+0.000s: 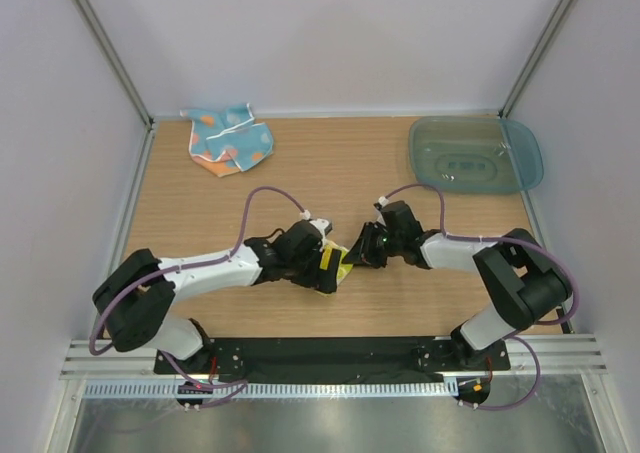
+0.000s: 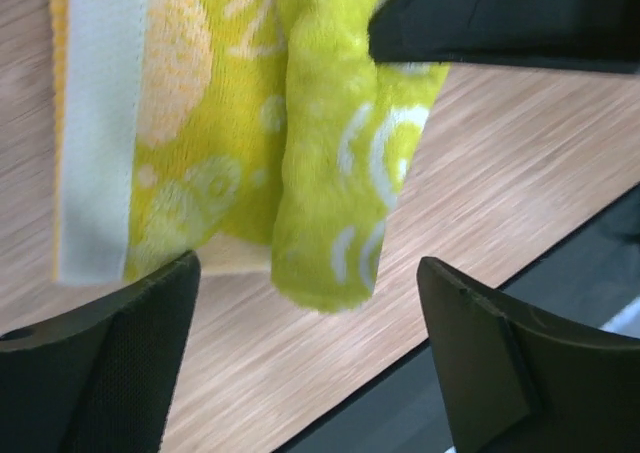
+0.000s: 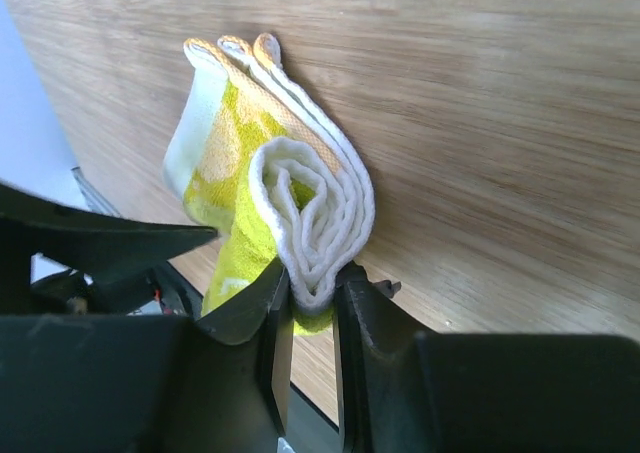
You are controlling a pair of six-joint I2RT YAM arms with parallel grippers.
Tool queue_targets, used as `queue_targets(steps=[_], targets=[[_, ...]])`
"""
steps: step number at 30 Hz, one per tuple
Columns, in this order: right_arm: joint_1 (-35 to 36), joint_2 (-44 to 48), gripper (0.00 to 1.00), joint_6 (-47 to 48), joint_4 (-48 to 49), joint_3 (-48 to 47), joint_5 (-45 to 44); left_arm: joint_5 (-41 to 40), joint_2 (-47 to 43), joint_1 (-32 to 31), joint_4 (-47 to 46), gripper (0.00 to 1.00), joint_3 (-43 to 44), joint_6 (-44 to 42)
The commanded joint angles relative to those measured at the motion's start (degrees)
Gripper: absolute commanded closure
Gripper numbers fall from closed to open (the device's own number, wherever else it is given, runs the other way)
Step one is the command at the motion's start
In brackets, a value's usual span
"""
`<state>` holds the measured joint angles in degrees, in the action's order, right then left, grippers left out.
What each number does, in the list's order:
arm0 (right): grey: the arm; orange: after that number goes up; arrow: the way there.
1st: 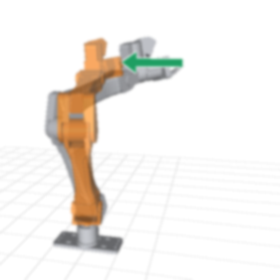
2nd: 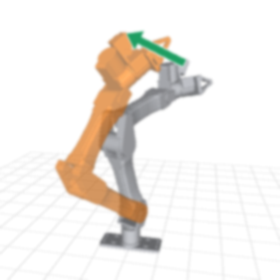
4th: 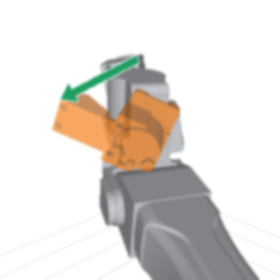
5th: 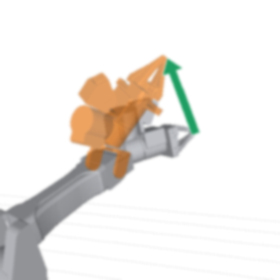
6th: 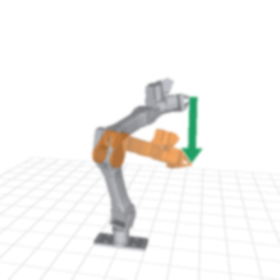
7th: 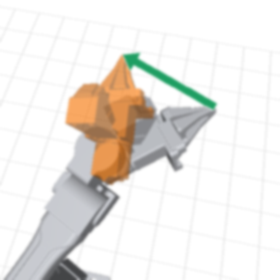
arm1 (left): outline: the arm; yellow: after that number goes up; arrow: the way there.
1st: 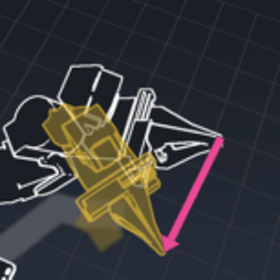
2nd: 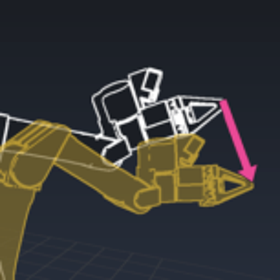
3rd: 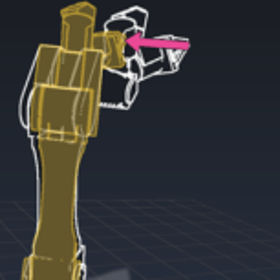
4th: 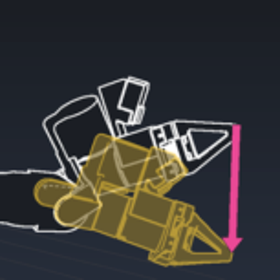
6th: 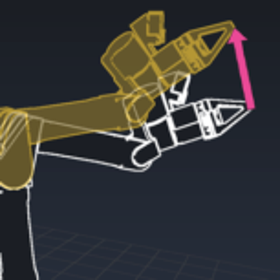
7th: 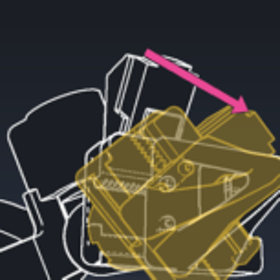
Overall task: Roll the towels
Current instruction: Roll the towel
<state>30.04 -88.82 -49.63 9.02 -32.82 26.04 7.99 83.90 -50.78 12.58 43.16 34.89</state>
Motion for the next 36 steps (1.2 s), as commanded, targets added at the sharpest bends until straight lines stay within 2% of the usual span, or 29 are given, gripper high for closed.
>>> queue_targets(steps=[1, 2, 5, 8, 12, 14, 18, 21, 29, 36], targets=[[0.89, 2.24, 0.79, 3.22, -9.53, -3.56, -4.94, -17.71, -2.51, -6.14, 12.81, 0.03, 6.31, -2.37], [1.16, 2.42, 0.79, 3.39, -11.02, -4.61, -5.73, -23.23, -2.51, -7.73, 14.39, 0.01, 7.80, -2.38], [2.39, 2.51, 0.79, 3.92, -15.33, -7.60, -7.23, -32.20, -2.07, -12.49, 19.05, 0.00, 11.59, -2.38], [3.27, 2.51, 0.79, 4.27, -19.73, -10.32, -8.11, -37.15, -1.29, -17.40, 20.46, 0.01, 14.05, -2.55], [3.44, 1.90, 0.79, 4.36, -24.12, -12.79, -8.64, -42.95, 1.08, -23.12, 20.47, 0.09, 16.34, -3.16], [3.53, 1.54, 0.79, 4.27, -24.74, -13.85, -8.55, -44.19, 3.02, -25.49, 20.47, 0.13, 17.65, -3.43], [3.53, 0.84, 0.79, 4.36, -25.89, -15.08, -8.20, -44.55, 8.46, -27.17, 20.47, 0.29, 19.94, -2.99], [3.62, 0.31, 0.79, 4.19, -26.77, -15.70, -8.38, -43.59, 12.42, -27.70, 19.68, 0.34, 21.09, -2.90], [3.62, 0.05, 0.79, 4.10, -27.21, -15.87, -7.85, -44.55, 18.40, -27.88, 18.53, 0.34, 21.71, -2.11], [3.53, -0.48, 0.79, 3.83, -26.95, -16.22, -6.62, -44.20, 18.85, -27.79, 18.18, 0.37, 21.79, -2.38]])
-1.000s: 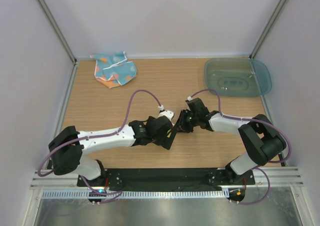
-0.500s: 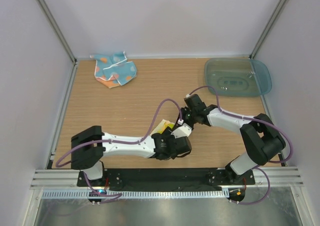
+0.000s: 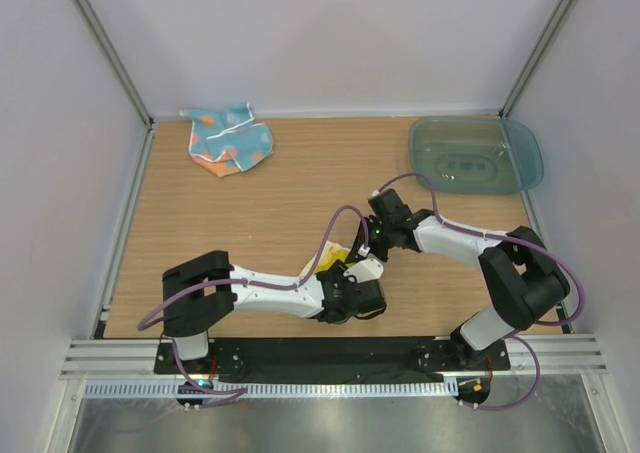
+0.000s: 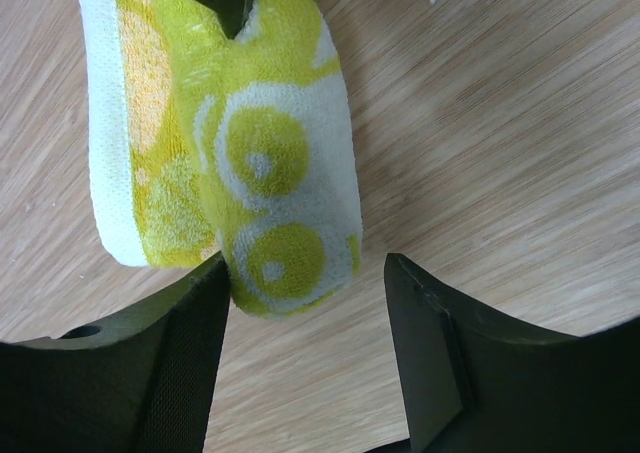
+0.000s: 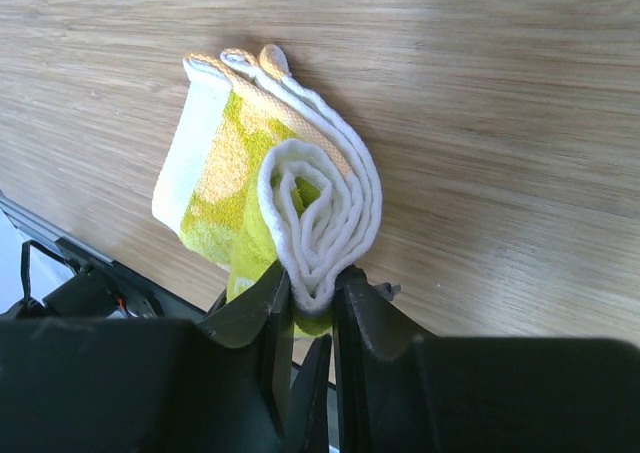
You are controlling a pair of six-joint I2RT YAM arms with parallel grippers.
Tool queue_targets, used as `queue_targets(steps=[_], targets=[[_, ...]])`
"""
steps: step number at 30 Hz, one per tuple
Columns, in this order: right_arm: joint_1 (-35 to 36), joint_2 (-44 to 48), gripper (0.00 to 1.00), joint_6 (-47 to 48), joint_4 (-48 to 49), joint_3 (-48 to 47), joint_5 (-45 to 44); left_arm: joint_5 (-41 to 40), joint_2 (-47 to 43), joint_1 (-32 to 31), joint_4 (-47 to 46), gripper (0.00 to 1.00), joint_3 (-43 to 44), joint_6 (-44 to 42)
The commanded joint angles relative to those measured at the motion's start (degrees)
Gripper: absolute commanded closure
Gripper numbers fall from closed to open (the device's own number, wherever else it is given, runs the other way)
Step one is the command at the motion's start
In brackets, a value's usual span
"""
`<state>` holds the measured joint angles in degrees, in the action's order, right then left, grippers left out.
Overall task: Roll the towels
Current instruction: Roll the towel
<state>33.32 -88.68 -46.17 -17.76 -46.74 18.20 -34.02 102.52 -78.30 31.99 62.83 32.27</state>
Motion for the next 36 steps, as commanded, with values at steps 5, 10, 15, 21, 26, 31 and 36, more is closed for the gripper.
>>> queue_targets(steps=[5, 10, 15, 21, 26, 31, 36], targets=[[0.25, -0.96, 0.79, 0.21, -0.08, -2.30, 1.05, -5.26, -1.27, -0.27, 1.49, 0.39, 4.14, 1.12], [0.25, -2.45, 0.80, -0.32, -0.17, -2.83, 1.49, -7.99, -1.36, -0.27, 5.97, 0.49, 7.22, 1.48], [0.25, -2.72, 0.80, -0.32, -0.34, -3.18, 1.67, -7.29, -1.27, -0.71, 6.60, 0.49, 7.75, 2.00], [0.25, -2.98, 0.81, -0.50, -0.35, -3.27, 1.84, -4.57, -0.04, -0.71, 5.81, 0.52, 7.22, 3.41], [0.34, -3.07, 0.81, -0.50, -0.43, -3.27, 2.02, -2.19, -0.04, -0.71, 3.08, 0.55, 5.12, 4.29], [0.25, -3.34, 0.81, -0.59, -0.35, -3.36, 2.37, -2.10, 1.80, -0.71, 2.73, 0.55, 4.06, 5.08], [0.34, -3.42, 0.81, -0.67, -0.43, -3.36, 2.37, -1.75, 2.33, -0.19, 2.47, 0.47, 3.44, 5.70]])
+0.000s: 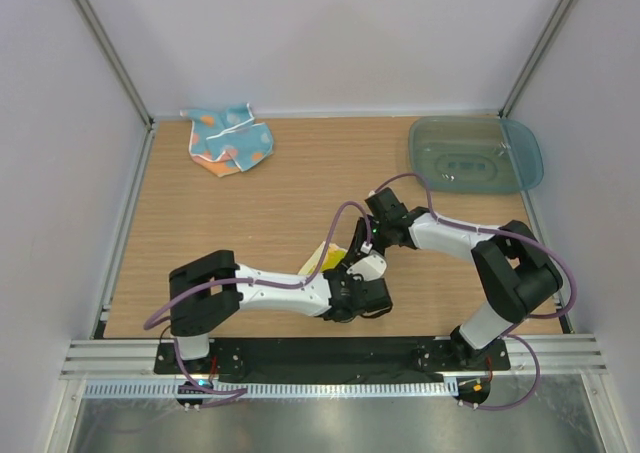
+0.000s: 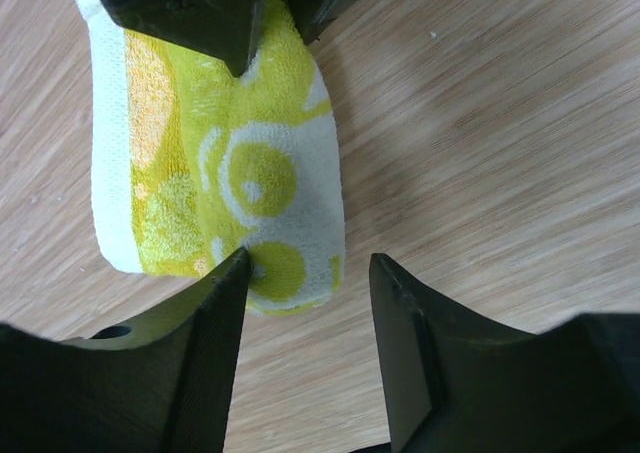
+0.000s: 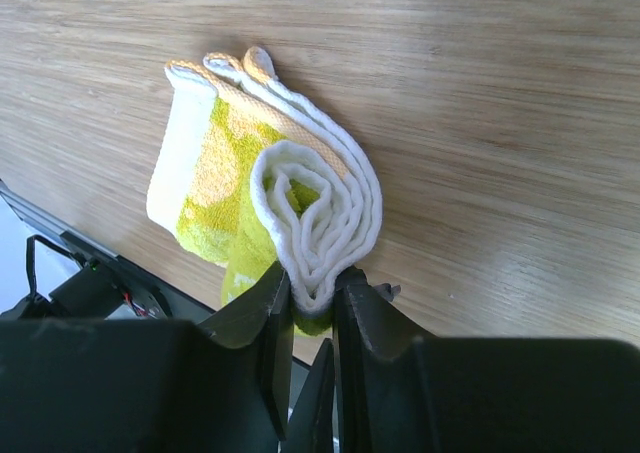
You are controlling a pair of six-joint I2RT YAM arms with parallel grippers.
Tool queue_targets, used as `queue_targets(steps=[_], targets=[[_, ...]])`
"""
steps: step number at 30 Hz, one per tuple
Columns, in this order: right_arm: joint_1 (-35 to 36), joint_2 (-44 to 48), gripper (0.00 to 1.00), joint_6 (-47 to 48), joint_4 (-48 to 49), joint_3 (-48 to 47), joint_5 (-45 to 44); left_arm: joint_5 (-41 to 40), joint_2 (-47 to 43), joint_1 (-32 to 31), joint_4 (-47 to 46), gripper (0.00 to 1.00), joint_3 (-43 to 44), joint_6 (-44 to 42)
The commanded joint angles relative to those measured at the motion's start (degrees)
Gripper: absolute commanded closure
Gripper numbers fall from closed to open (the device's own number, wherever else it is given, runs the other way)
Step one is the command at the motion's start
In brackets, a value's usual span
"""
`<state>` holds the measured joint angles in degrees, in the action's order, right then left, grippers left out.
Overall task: Roll the towels
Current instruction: Roll the towel
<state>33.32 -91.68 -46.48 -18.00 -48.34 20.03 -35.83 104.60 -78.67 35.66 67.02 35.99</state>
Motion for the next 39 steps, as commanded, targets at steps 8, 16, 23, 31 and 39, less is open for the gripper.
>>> queue_targets(steps=[8, 16, 23, 31, 39], targets=[[0.17, -0.78, 0.81, -0.37, -0.19, -2.11, 1.06, 6.55, 0.69, 4.48, -4.10, 0.47, -3.21, 1.19], [-0.01, -1.57, 0.81, -0.10, -0.02, -2.03, 2.20, 17.19, 2.37, 11.17, -8.41, 0.69, -6.03, -0.48], [-0.62, -1.84, 0.77, 0.77, -0.46, -1.67, 2.73, 22.37, 1.58, 12.40, -10.52, 1.00, -6.82, -2.32], [-6.32, 0.27, 0.44, 3.67, -4.23, -3.69, 1.68, 35.56, -2.99, 16.27, -14.21, 1.00, -9.11, -4.35], [-11.17, 6.33, 0.30, 7.36, -13.11, -9.05, -5.17, 48.30, -3.70, 21.01, -19.04, 1.00, -9.81, -1.71]])
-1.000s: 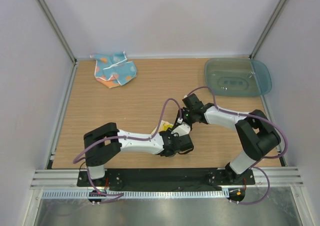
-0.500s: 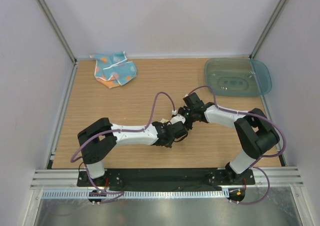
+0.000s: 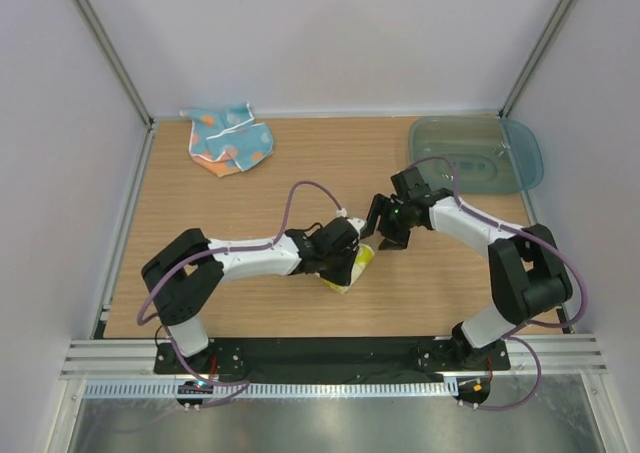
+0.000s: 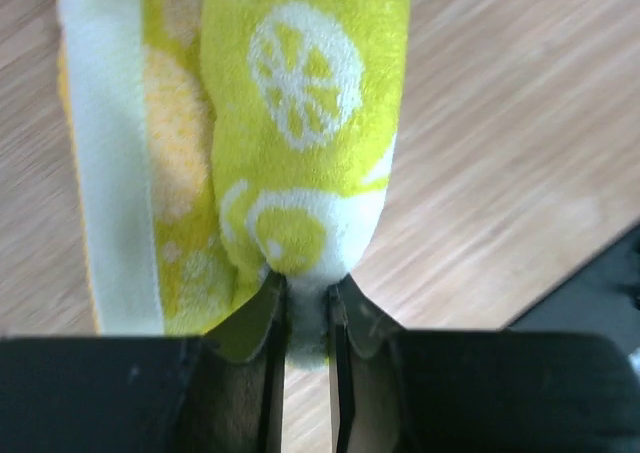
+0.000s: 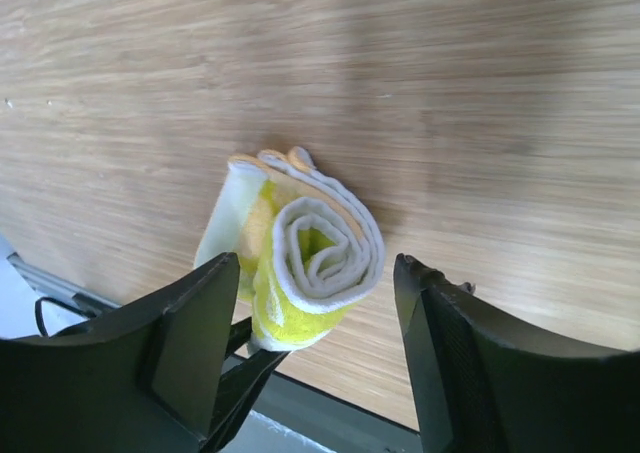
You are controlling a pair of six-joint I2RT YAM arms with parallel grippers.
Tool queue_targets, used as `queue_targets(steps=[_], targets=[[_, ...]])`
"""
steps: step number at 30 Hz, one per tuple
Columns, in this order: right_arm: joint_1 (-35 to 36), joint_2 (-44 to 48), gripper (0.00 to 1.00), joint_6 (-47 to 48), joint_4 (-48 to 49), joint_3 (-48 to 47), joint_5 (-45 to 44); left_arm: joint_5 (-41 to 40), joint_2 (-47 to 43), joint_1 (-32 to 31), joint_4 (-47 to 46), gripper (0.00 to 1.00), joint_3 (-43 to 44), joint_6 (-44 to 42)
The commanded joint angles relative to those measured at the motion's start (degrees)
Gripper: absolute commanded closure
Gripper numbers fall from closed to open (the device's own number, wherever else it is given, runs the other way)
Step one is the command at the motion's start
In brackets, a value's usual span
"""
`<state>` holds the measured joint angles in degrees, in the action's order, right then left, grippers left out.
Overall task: Roll the towels
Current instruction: Roll the towel
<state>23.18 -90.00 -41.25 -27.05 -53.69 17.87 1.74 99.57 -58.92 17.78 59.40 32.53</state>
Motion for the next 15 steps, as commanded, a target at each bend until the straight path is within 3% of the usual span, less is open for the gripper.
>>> queue_targets(steps=[1, 9, 12, 15], targets=[[-1.29, 5.26, 0.29, 2.32, -5.11, -3.87, -3.54, 11.61, 1.50, 1.69, -1.69, 1.00, -2.35, 2.44], [-2.88, 11.77, 0.27, 3.02, -2.49, 0.94, -1.00, 20.66, 2.91, 6.53, -5.03, 1.00, -2.35, 7.19], [-2.88, 16.75, 0.29, 3.37, 5.64, 7.24, 8.45, 29.25, 4.22, 12.39, -10.45, 1.00, -4.19, 12.00], [-2.79, 18.01, 0.29, 3.55, 8.14, 10.09, 10.07, 31.92, 4.67, 13.56, -11.45, 1.00, -4.73, 13.78]])
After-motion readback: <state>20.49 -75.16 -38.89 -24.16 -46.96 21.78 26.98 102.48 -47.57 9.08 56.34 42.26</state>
